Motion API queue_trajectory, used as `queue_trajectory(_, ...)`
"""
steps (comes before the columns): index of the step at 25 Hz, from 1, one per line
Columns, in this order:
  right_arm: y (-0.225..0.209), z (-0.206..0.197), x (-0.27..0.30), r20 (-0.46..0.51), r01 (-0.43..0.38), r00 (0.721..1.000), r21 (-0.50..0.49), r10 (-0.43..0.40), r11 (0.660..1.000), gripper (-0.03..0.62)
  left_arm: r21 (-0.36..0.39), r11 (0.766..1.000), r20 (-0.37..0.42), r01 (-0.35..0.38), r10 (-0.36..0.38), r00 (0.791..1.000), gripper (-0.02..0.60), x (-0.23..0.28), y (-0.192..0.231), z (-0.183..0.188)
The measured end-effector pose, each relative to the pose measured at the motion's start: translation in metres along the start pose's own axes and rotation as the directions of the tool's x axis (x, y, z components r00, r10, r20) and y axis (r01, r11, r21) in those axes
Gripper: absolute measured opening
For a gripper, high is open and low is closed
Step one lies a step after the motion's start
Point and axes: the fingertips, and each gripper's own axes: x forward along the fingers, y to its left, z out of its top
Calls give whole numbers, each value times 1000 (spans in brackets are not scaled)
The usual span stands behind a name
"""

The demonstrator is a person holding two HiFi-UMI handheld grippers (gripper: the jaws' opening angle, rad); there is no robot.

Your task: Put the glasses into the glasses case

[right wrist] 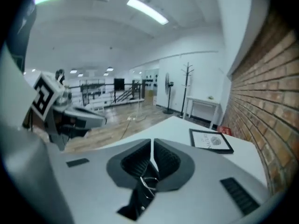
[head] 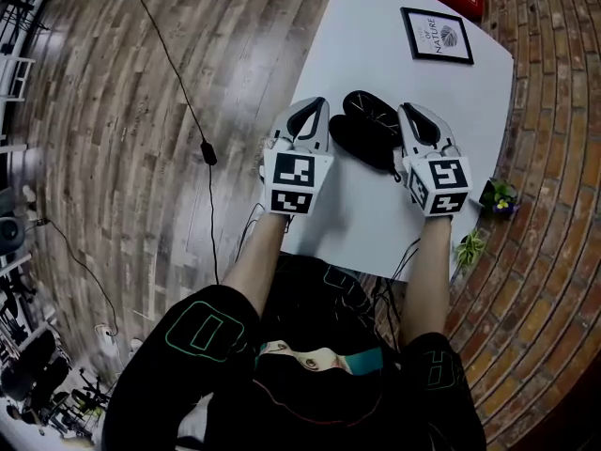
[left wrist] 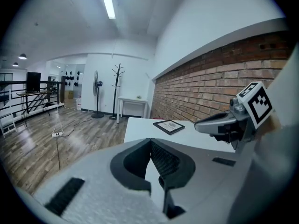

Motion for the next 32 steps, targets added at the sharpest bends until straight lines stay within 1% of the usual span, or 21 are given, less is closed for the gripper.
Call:
queue_trajectory(2, -15, 21, -18, 104, 37, 993, 109, -48, 993, 13, 9, 1000, 30, -7, 7, 1000, 8, -5, -3, 10)
queue_trajectory(4, -25, 39, -38, 188, 56, 978, 196, -93, 979, 6, 23, 1000, 63, -11, 10, 998, 8, -11, -9, 23)
queue_trajectory(8, -36, 62, -79, 305, 74, 937, 305, -171, 949, 5, 59, 998, 129, -7, 0, 992, 8, -24, -28, 52)
queue_trajectory(12, -41, 78, -121, 374, 99, 891, 390, -256, 916, 5, 103, 995, 198, -4, -17, 980, 8, -40, -47, 87)
queue_trajectory(15, -46, 80, -146, 372, 158, 866, 431, -334, 889, 5, 137, 990, 255, -11, -24, 967, 8, -52, -57, 115)
queue_trajectory(18, -54, 78, -163, 332, 248, 848, 441, -414, 863, 5, 163, 986, 300, -23, -28, 953, 8, -63, -64, 136)
queue_trajectory(20, -52, 82, -174, 349, 262, 832, 435, -430, 861, 5, 179, 984, 315, -26, -32, 948, 8, -69, -68, 143)
queue_trajectory(22, -48, 87, -182, 367, 274, 822, 413, -434, 868, 5, 190, 981, 328, -32, -32, 944, 8, -76, -68, 147)
queue_trajectory(27, -37, 93, -190, 385, 296, 821, 347, -423, 890, 5, 190, 980, 344, -55, -14, 939, 8, -90, -63, 148)
queue_trajectory(32, -29, 94, -191, 394, 295, 827, 305, -402, 906, 5, 192, 980, 352, -46, -25, 936, 8, -98, -66, 145)
